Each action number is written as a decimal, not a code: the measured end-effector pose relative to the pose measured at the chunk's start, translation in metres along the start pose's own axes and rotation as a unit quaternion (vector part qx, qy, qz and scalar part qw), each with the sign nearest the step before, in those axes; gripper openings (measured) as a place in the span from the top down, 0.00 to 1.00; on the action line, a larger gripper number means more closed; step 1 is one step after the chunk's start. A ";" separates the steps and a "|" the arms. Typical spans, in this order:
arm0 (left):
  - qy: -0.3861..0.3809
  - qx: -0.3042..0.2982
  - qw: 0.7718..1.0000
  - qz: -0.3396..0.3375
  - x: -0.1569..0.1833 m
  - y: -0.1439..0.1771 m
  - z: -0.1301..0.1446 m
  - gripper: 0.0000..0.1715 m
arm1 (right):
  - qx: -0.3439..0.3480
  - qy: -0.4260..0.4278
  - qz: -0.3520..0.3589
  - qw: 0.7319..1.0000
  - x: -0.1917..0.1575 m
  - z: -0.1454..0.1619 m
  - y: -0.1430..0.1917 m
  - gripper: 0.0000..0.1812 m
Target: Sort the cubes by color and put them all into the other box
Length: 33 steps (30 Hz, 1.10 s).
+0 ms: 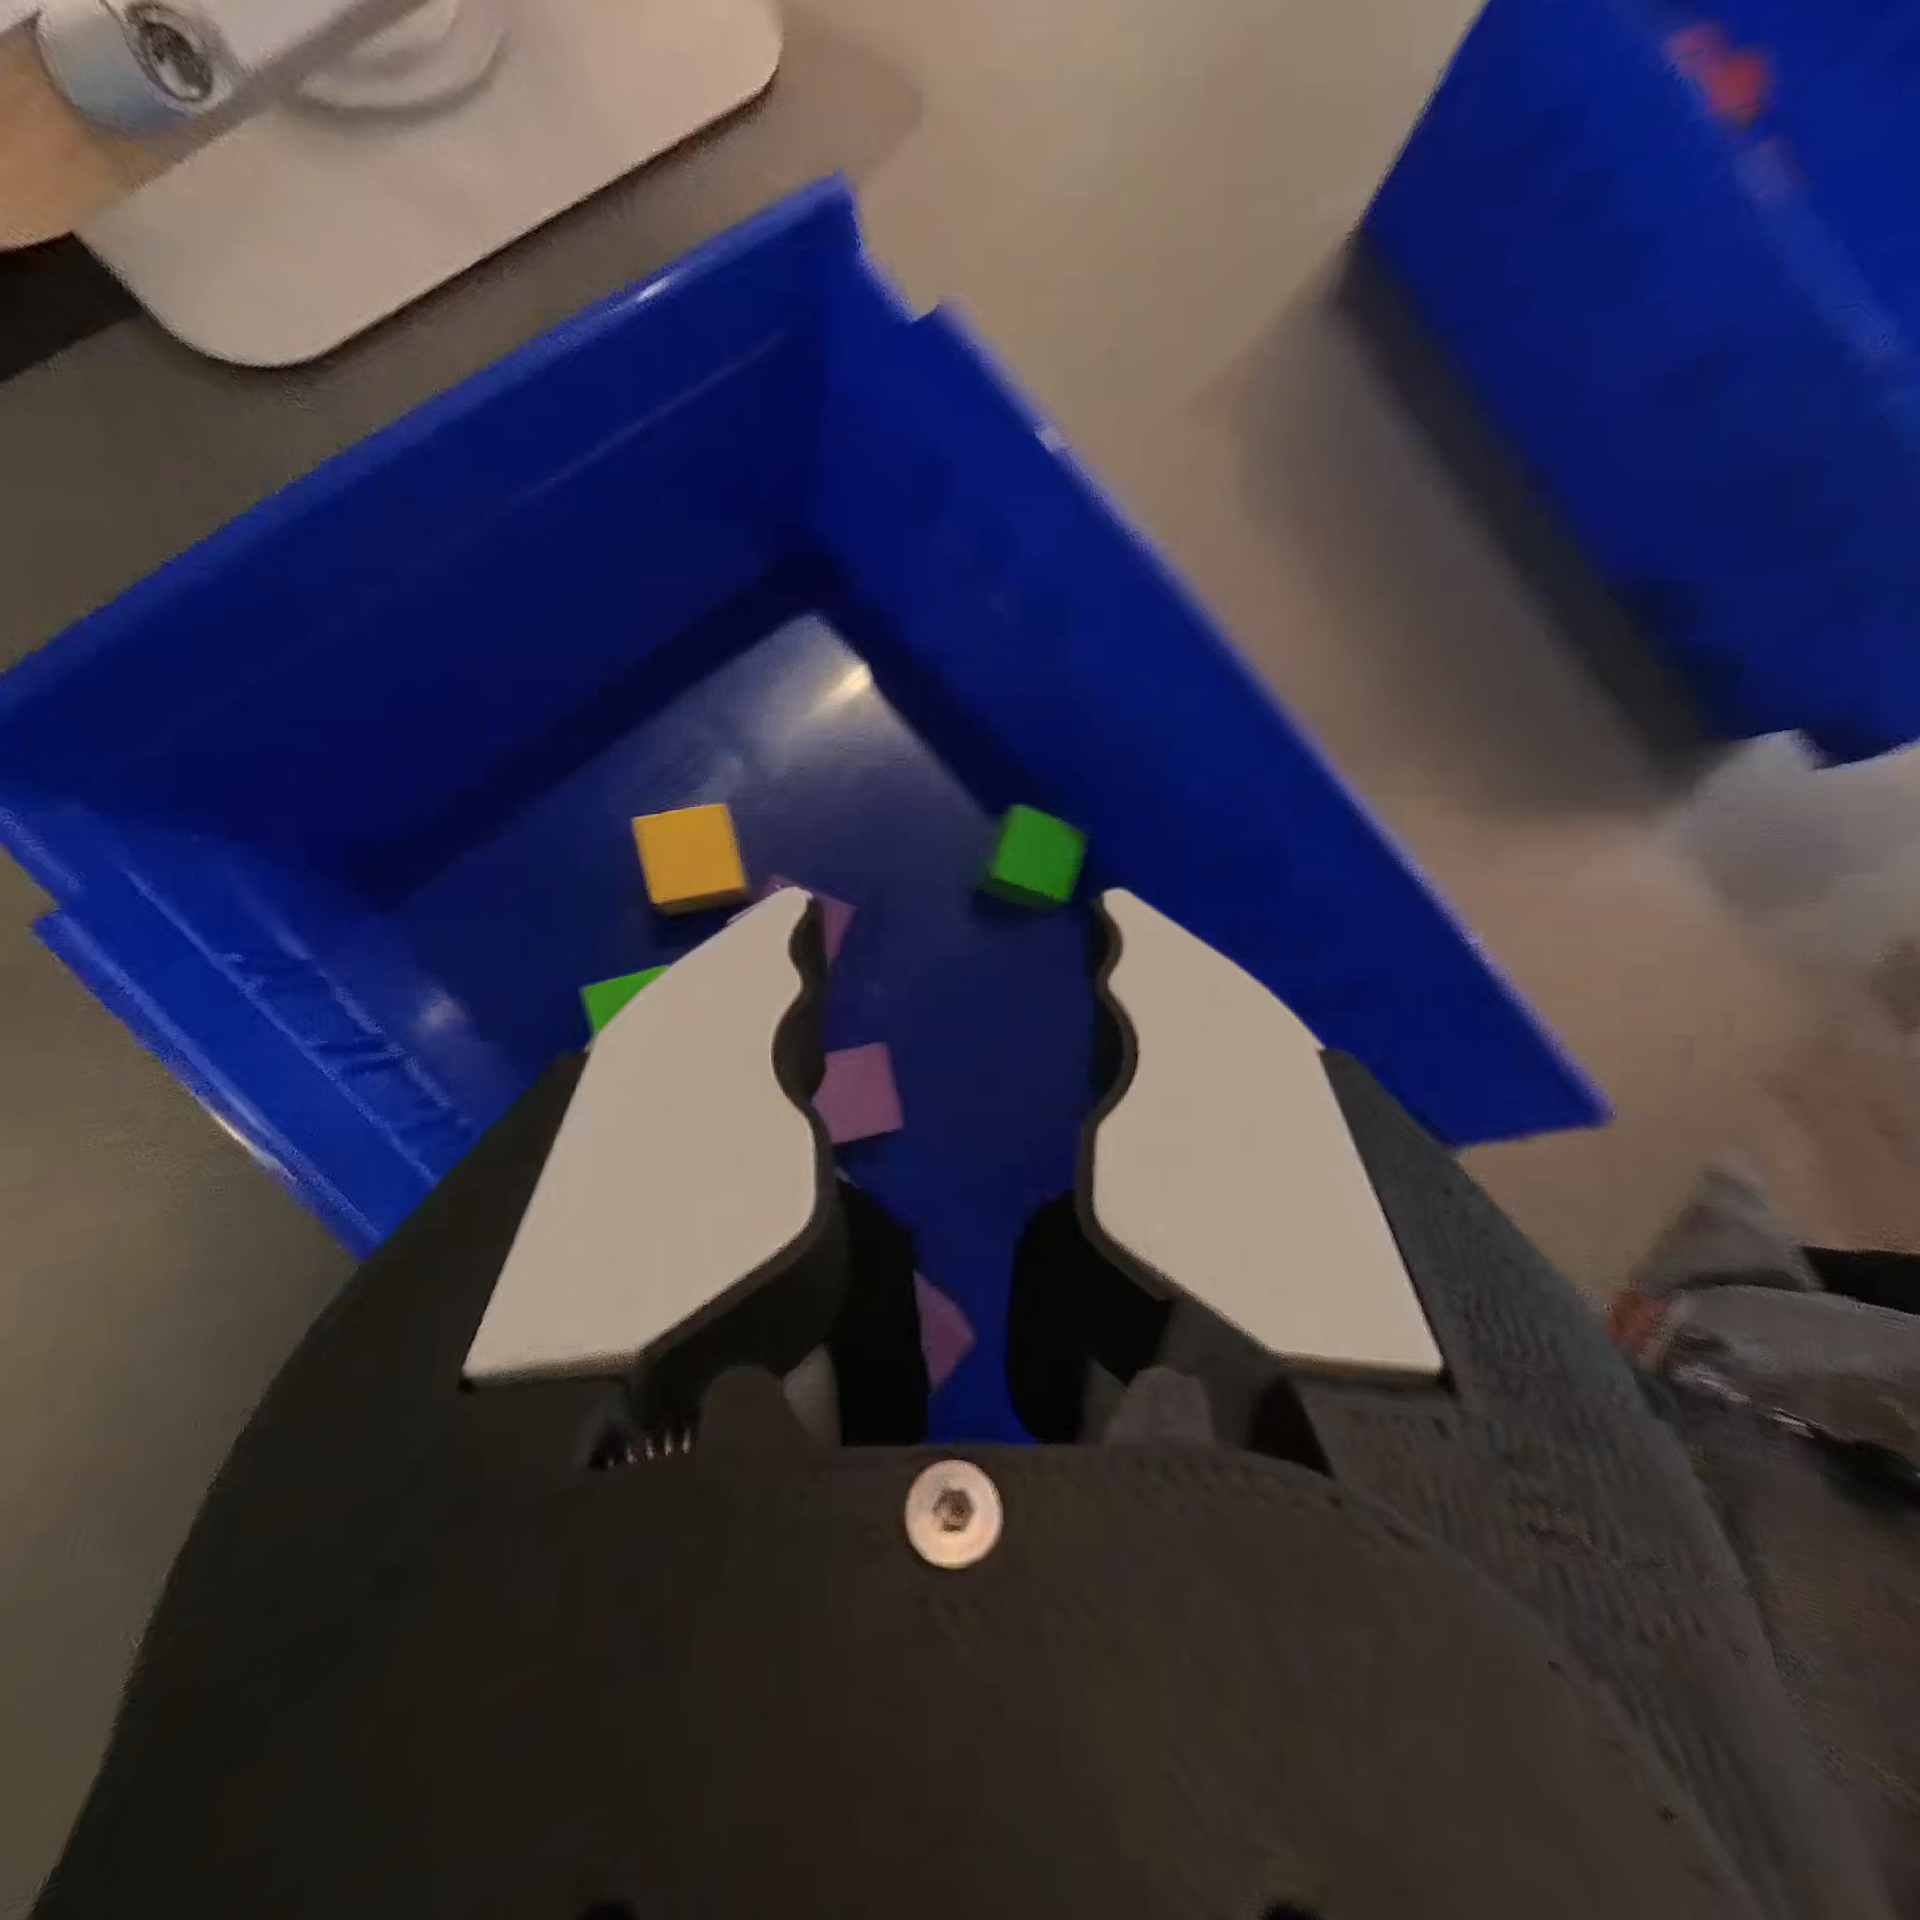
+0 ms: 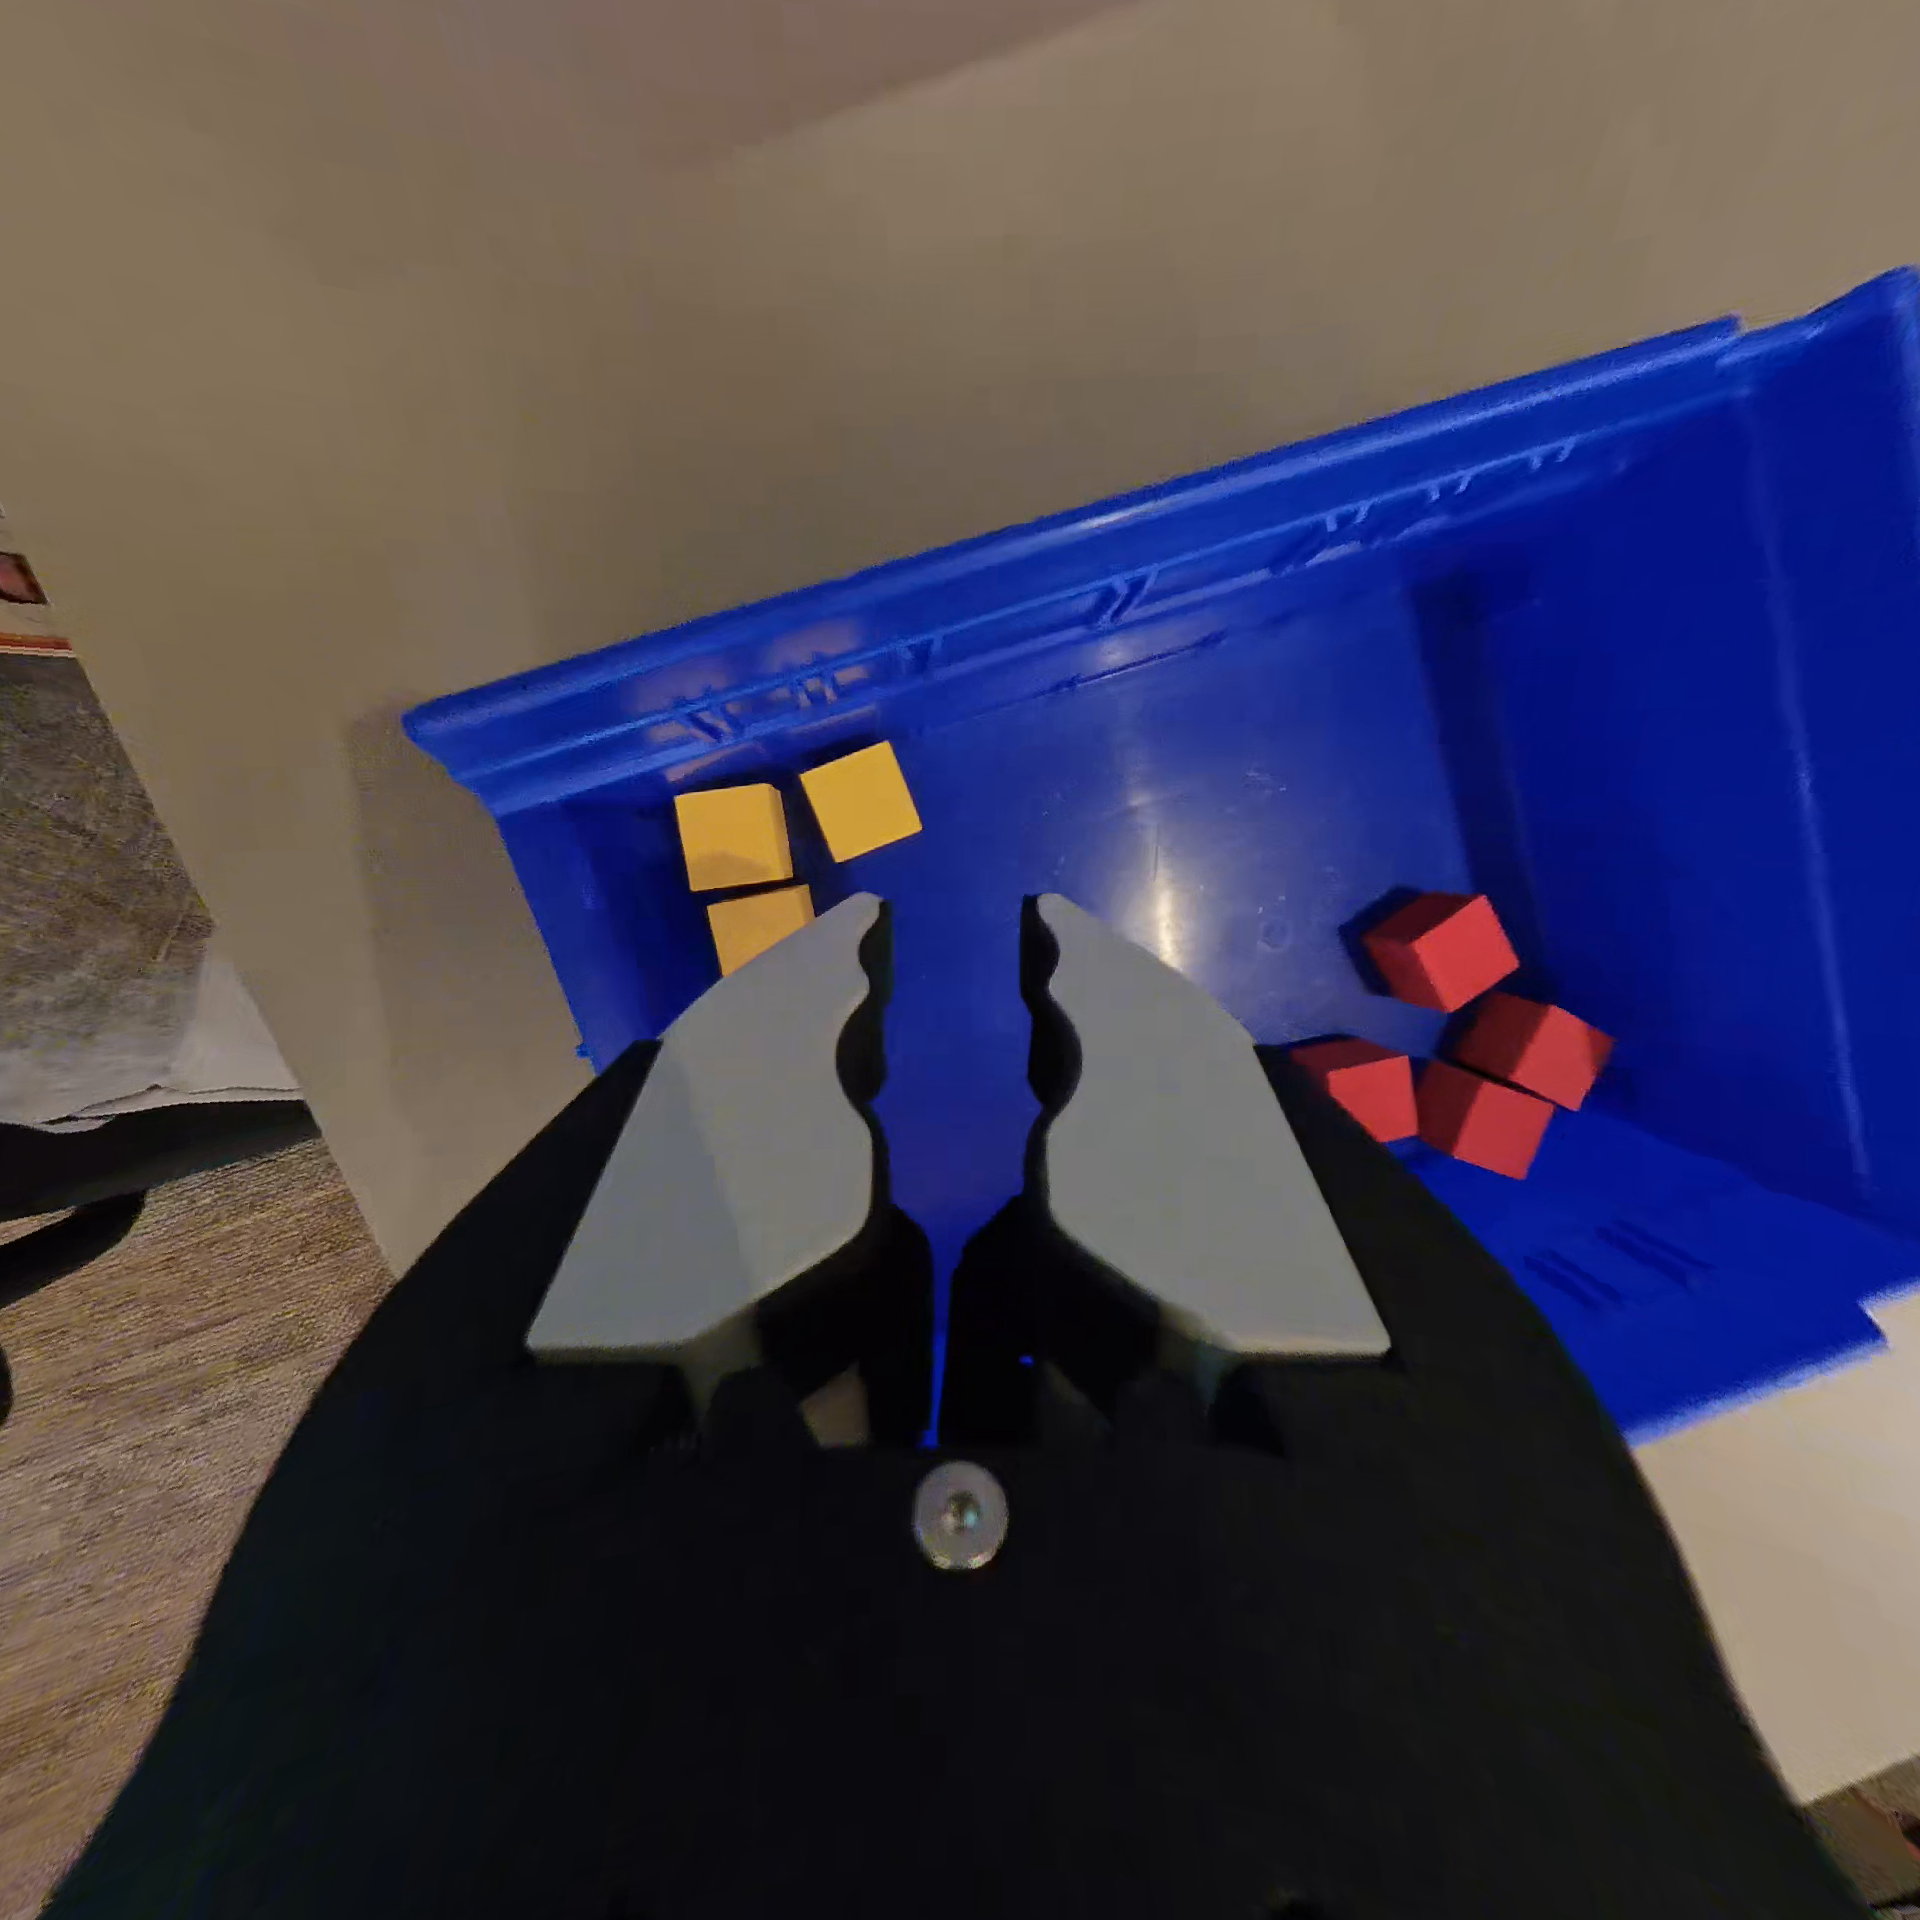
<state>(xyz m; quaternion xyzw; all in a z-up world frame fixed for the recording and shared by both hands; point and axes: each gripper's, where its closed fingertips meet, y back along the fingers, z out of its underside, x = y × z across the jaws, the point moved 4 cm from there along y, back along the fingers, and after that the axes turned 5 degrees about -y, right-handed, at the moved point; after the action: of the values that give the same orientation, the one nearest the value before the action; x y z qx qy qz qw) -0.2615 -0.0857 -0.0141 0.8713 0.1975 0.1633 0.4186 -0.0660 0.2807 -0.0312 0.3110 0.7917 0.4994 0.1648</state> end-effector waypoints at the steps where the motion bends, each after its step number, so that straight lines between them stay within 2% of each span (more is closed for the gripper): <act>1: -0.006 -0.023 0.999 -0.025 -0.008 -0.011 0.001 0.71 | 0.001 0.002 0.005 1.000 -0.001 -0.001 0.002 0.87; 3: 0.000 -0.085 0.993 -0.078 -0.026 -0.030 0.006 0.71 | 0.001 0.005 0.012 1.000 -0.003 -0.001 0.003 0.87; 5: 0.039 -0.134 0.985 -0.100 -0.041 -0.047 0.012 0.71 | 0.004 0.012 0.019 1.000 -0.005 -0.002 0.004 0.88; 8: 0.077 -0.151 0.979 -0.114 -0.054 -0.066 0.012 0.68 | 0.010 0.016 0.022 1.000 -0.008 -0.001 0.003 0.88; 17: 0.081 -0.220 0.962 -0.142 -0.069 -0.091 0.028 0.68 | 0.026 0.016 0.031 0.999 -0.007 0.004 0.006 0.89; 20: 0.082 -0.230 0.962 -0.122 -0.071 -0.100 0.033 0.73 | 0.033 0.024 0.037 0.998 -0.011 0.001 0.008 0.90; 21: 0.083 -0.229 0.963 -0.112 -0.070 -0.101 0.033 0.83 | 0.035 0.027 0.039 0.998 -0.013 0.000 0.009 0.90; 23: 0.090 -0.204 0.970 -0.100 -0.068 -0.098 0.028 0.83 | 0.040 0.032 0.048 0.998 -0.015 -0.002 0.012 0.90; 26: 0.101 -0.125 0.986 -0.053 -0.051 -0.078 0.011 0.83 | 0.076 0.048 0.072 0.993 -0.018 -0.014 0.021 0.90; 27: 0.108 -0.084 0.990 -0.018 -0.041 -0.068 0.002 0.83 | 0.096 0.055 0.085 0.990 -0.019 -0.021 0.025 0.90; 29: 0.130 0.015 0.986 0.102 -0.010 -0.044 -0.019 0.83 | 0.159 0.074 0.112 0.978 -0.025 -0.041 0.037 0.89; 30: 0.139 0.068 0.971 0.181 0.010 -0.030 -0.031 0.83 | 0.198 0.082 0.122 0.969 -0.030 -0.054 0.042 0.88; 31: 0.147 0.114 0.946 0.264 0.030 -0.014 -0.041 0.83 | 0.235 0.090 0.122 0.960 -0.037 -0.068 0.047 0.86; 33: 0.148 0.168 0.892 0.392 0.063 0.012 -0.054 0.83 | 0.295 0.103 0.126 0.942 -0.051 -0.095 0.054 0.83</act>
<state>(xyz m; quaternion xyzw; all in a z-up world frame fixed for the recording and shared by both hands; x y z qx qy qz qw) -0.2285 -0.0260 0.0348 0.9009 -0.0762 0.4058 0.1338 -0.0642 0.1983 0.0572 0.3898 0.8704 0.2896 -0.0809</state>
